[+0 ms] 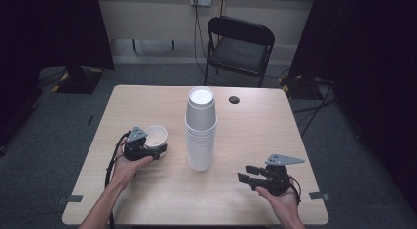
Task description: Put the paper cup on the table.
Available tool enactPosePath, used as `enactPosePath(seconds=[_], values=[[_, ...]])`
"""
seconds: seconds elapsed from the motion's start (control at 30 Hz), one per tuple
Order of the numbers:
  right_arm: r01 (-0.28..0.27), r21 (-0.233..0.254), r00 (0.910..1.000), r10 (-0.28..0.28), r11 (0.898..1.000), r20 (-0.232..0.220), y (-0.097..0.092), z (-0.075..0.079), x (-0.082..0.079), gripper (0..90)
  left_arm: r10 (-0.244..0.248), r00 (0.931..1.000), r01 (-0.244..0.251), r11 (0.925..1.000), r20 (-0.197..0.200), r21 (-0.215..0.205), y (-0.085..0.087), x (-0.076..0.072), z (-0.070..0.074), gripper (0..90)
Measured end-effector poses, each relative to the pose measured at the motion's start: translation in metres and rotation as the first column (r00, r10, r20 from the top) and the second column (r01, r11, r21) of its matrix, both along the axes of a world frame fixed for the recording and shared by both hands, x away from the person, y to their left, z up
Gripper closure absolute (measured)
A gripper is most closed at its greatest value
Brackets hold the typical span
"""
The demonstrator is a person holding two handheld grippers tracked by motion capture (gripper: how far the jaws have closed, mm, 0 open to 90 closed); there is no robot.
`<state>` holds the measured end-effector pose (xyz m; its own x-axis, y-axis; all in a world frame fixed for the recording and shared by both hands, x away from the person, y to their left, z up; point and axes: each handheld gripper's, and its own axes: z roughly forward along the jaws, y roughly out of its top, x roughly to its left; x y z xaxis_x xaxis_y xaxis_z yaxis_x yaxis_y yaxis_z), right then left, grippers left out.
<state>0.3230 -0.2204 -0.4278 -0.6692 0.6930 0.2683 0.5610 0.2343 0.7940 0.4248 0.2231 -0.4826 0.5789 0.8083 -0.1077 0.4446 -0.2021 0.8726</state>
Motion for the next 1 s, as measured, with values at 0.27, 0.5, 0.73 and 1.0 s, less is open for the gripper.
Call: enactPosePath(seconds=[0.27,0.5,0.73,1.0], values=[[-0.005,-0.002,1.0000,0.005,1.000,-0.004,0.0017,-0.0019,0.0011,51.6,-0.005,0.9994,0.007,0.9985,-0.033,0.055,-0.0021,0.0023,-0.0070,14.6],[-0.009,0.002,0.9999,0.009,1.000,-0.008,0.0015,-0.0025,0.0013,51.5,-0.003,0.9986,0.006,0.9977,-0.053,0.068,0.0005,-0.0003,-0.0069,15.4],[-0.008,0.005,0.9999,0.008,1.000,-0.012,-0.0010,-0.0034,0.0034,51.4,-0.005,0.9977,0.011,0.9950,-0.067,0.099,0.0024,-0.0051,-0.0025,15.4],[-0.004,0.009,0.9999,0.004,1.000,-0.015,-0.0007,-0.0039,0.0048,51.5,0.004,0.9954,0.006,0.9949,-0.096,0.101,0.0075,-0.0074,-0.0035,15.5]])
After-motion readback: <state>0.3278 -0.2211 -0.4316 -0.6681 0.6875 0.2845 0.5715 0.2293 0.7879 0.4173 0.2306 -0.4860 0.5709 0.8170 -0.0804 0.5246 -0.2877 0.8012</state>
